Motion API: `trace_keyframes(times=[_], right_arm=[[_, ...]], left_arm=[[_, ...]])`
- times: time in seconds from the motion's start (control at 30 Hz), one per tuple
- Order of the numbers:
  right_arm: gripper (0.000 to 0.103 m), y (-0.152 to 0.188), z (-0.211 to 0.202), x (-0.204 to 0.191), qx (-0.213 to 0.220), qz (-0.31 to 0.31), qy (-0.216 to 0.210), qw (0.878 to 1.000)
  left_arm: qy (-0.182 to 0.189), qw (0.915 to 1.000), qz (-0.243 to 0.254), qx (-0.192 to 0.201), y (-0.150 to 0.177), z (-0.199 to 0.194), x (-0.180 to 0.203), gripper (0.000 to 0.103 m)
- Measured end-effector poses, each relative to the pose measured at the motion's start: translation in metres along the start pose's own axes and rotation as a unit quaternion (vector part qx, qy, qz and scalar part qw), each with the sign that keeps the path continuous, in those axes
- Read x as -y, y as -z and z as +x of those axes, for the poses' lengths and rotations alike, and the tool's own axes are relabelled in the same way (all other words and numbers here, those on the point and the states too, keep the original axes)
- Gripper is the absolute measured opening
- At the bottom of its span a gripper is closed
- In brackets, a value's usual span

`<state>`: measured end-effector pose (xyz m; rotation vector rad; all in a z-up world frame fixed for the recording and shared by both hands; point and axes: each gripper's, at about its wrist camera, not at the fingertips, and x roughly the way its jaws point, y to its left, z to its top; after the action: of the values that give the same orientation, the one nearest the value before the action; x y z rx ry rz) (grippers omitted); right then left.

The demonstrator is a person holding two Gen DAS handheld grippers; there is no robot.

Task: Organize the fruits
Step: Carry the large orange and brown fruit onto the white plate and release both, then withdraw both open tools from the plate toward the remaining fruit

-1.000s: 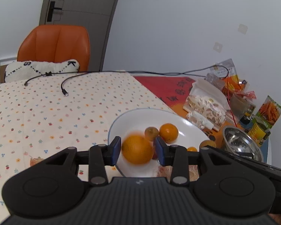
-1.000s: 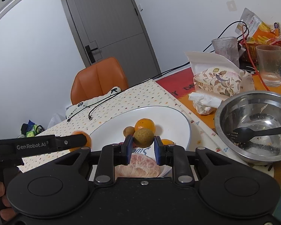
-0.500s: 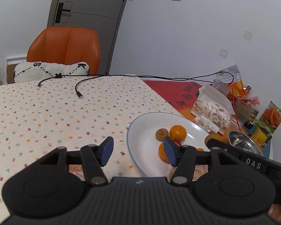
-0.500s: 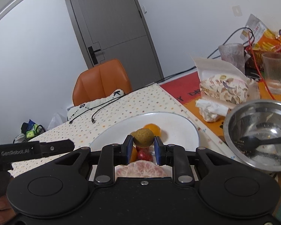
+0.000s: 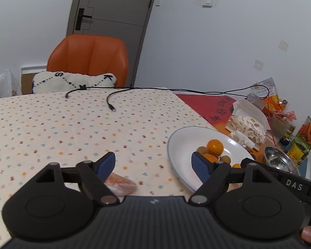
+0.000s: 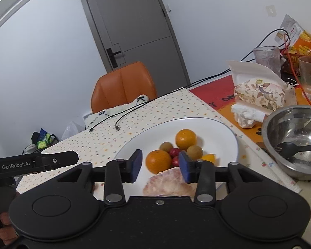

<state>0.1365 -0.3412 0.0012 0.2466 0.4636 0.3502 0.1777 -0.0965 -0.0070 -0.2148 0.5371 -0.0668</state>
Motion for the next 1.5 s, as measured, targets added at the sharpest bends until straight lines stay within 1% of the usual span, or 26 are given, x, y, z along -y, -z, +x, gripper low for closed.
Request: trace_keyframes(times=[0.07,0.13,0.17,0.23,0.37,0.5,0.6,0.73,0.9,1.0,1.1,1.37,1.5], right_arm=[[0.047,0.002,-0.002,-0.004,-0.001,-0.002,-0.006,1.000],[0.055,0.004,-0.003,-0.009,-0.001,-0.003,-0.008,1.000],[0.056,0.005,-0.004,-0.011,-0.002,-0.004,-0.011,1.000],[0.063,0.007,-0.004,-0.014,-0.004,-0.003,-0.016,1.000],[0.066,0.011,-0.004,-0.019,-0.009,-0.003,-0.023,1.000],[0.075,0.014,-0.005,-0.024,-0.009,-0.001,-0.032,0.999],[0.075,0.017,-0.005,-0.028,-0.011,0.001,-0.039,0.999],[0.076,0.022,-0.005,-0.037,-0.016,-0.004,-0.047,0.999],[0.076,0.027,-0.005,-0.046,-0.020,-0.007,-0.054,0.998],[0.077,0.028,-0.008,-0.049,-0.021,-0.009,-0.058,0.998],[0.080,0.031,-0.012,-0.053,-0.021,-0.013,-0.062,0.998],[0.082,0.037,-0.019,-0.061,-0.025,-0.025,-0.067,0.997],[0.088,0.039,-0.025,-0.064,-0.025,-0.030,-0.068,0.997]], left_arm=[[-0.005,1.0000,-0.003,0.002,0.001,-0.004,-0.005,0.080],[-0.010,0.9999,-0.006,0.005,0.002,-0.009,-0.010,0.081],[-0.012,0.9999,-0.008,0.007,0.002,-0.011,-0.012,0.081],[-0.013,0.9998,-0.009,0.010,0.002,-0.015,-0.016,0.082],[-0.020,0.9995,-0.017,0.015,0.002,-0.023,-0.025,0.083],[-0.020,0.9992,-0.025,0.023,0.005,-0.031,-0.034,0.083],[-0.019,0.9992,-0.031,0.016,0.008,-0.036,-0.040,0.083],[-0.030,0.9989,-0.029,0.023,0.012,-0.045,-0.047,0.083],[-0.034,0.9984,-0.035,0.027,0.015,-0.055,-0.054,0.083],[-0.034,0.9983,-0.038,0.027,0.019,-0.062,-0.057,0.083],[-0.035,0.9983,-0.038,0.025,0.023,-0.067,-0.059,0.083],[-0.036,0.9986,-0.033,0.021,0.034,-0.077,-0.060,0.083],[-0.032,0.9991,-0.022,0.016,0.037,-0.081,-0.057,0.083]])
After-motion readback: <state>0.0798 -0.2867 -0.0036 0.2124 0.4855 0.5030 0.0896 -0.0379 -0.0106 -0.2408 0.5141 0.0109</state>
